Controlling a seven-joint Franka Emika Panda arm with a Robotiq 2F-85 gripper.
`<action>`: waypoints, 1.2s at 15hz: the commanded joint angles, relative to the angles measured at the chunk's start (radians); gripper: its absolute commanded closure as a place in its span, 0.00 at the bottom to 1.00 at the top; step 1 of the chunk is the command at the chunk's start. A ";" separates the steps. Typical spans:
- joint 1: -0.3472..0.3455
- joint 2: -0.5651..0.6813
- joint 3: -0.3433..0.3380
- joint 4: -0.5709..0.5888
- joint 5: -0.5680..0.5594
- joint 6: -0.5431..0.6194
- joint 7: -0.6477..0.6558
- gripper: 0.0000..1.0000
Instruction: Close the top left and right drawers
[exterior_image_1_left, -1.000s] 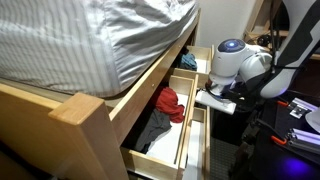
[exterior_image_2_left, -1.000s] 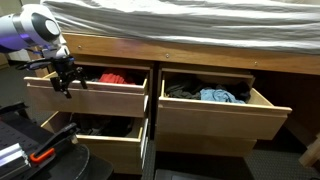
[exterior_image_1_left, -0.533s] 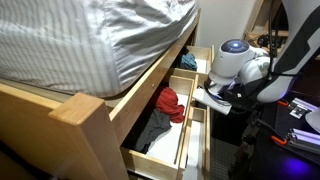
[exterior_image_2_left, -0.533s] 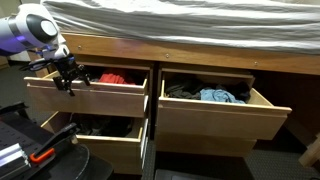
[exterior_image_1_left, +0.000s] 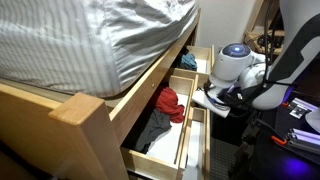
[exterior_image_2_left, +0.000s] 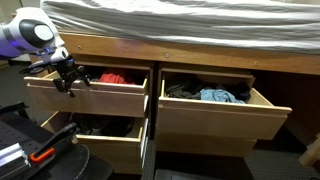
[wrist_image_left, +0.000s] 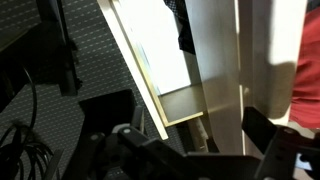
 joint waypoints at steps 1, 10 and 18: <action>-0.102 -0.071 0.086 -0.015 0.058 -0.090 -0.140 0.00; -0.192 -0.101 0.133 0.012 0.010 -0.272 -0.221 0.00; -0.233 -0.024 0.245 0.018 0.179 0.035 -0.272 0.00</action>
